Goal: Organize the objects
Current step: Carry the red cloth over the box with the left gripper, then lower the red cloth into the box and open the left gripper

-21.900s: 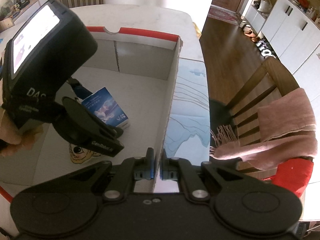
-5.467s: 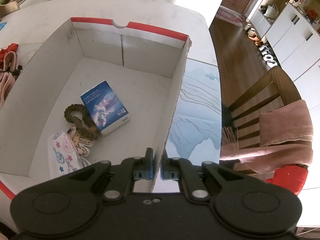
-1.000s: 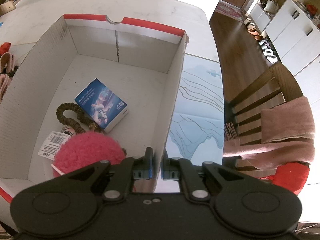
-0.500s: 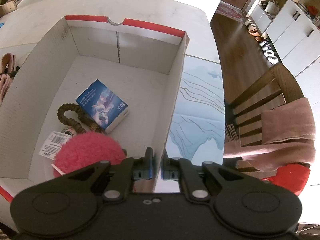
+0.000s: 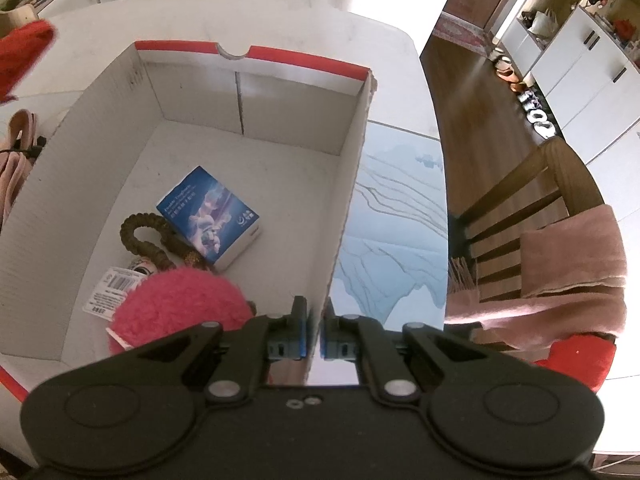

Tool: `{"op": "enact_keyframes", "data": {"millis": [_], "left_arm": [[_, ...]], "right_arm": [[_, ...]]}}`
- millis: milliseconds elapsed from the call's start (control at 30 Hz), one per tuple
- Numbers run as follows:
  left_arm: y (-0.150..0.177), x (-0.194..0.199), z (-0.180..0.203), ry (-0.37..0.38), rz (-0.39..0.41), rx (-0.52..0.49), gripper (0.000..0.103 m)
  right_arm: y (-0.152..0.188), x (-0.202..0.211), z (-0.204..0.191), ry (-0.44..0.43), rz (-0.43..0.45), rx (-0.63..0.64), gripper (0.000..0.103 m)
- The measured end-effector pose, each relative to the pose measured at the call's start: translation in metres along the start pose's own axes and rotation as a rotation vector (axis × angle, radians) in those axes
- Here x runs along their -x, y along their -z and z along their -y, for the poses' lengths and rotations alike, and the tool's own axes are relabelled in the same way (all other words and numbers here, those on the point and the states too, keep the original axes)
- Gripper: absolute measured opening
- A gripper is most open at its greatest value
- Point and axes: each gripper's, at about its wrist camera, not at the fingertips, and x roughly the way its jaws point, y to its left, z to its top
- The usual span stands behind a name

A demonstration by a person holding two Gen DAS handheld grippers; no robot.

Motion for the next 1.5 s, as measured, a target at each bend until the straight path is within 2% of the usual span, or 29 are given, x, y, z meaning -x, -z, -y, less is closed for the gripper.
{"op": "enact_keyframes", "data": {"millis": [200, 433, 700, 933, 1200, 1267, 1300, 1333, 1400, 1500], "left_arm": [[-0.008, -0.033, 0.031, 0.027, -0.009, -0.064, 0.027], [-0.014, -0.085, 0.054, -0.015, -0.037, -0.129, 0.027], [-0.011, -0.129, 0.061, -0.069, -0.090, -0.186, 0.027], [-0.007, -0.154, 0.063, -0.097, -0.148, -0.196, 0.027], [-0.003, -0.164, 0.064, -0.107, -0.168, -0.206, 0.028], [-0.002, -0.162, 0.062, -0.103, -0.164, -0.202, 0.030], [-0.002, -0.160, 0.061, -0.101, -0.160, -0.198, 0.035], [-0.002, -0.158, 0.060, -0.098, -0.154, -0.189, 0.048], [-0.002, -0.152, 0.057, -0.073, -0.135, -0.168, 0.065], [-0.002, -0.141, 0.053, -0.050, -0.120, -0.150, 0.066]], "right_arm": [[-0.001, 0.001, -0.001, -0.002, 0.013, 0.007, 0.004], [-0.001, 0.000, -0.003, -0.006, 0.015, 0.019, 0.004], [-0.002, -0.001, -0.002, -0.006, 0.015, 0.019, 0.004], [-0.001, -0.002, -0.005, -0.012, 0.008, 0.021, 0.004], [0.000, -0.005, -0.006, -0.016, 0.004, 0.022, 0.004], [0.000, -0.004, -0.006, -0.016, 0.005, 0.022, 0.004], [0.000, -0.004, -0.006, -0.015, 0.005, 0.022, 0.004], [0.000, -0.004, -0.006, -0.015, 0.005, 0.021, 0.004], [0.000, -0.005, -0.006, -0.016, 0.004, 0.023, 0.004], [0.000, -0.005, -0.006, -0.016, 0.003, 0.022, 0.004]]}}
